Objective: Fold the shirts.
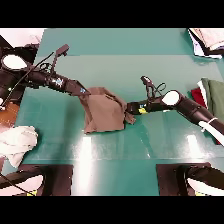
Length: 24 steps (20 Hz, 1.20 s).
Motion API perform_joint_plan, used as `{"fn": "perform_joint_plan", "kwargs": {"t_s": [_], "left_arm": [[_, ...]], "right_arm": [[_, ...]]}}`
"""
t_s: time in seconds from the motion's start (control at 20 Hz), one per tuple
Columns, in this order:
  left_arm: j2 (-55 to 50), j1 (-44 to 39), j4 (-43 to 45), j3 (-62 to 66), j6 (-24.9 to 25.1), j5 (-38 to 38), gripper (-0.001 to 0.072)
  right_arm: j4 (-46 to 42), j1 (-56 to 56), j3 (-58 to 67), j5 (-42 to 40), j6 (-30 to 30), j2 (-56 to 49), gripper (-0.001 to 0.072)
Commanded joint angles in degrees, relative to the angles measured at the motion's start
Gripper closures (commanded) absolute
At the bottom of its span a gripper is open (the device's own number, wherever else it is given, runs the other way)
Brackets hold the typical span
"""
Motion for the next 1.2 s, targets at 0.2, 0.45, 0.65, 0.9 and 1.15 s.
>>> {"fn": "perform_joint_plan", "kwargs": {"t_s": [0.2,0.45,0.65,0.9,1.15], "left_arm": [[0.04,7.06,0.66,15.74,-3.93,-10.25,0.0679],[0.04,9.35,0.68,36.35,-9.35,-13.53,0.068],[2.29,9.35,0.63,52.61,-13.07,-14.16,0.068],[12.72,9.35,0.92,52.74,-8.87,-9.18,0.068],[13.66,9.35,9.66,41.11,-7.3,-7.08,0.0679]], "right_arm": [[-11.85,-12.2,13.46,12.5,-0.22,10.25,0.0692],[-12.79,-24.06,26.01,18.05,-0.13,21.42,0.0692],[-12.81,-26.99,36.11,19.82,-0.09,28.46,0.0693],[-12.92,-27.06,48.13,23.98,0.0,28.41,0.0693],[-12.81,-26.53,57.4,34.97,5.27,16.96,0.0693]]}}
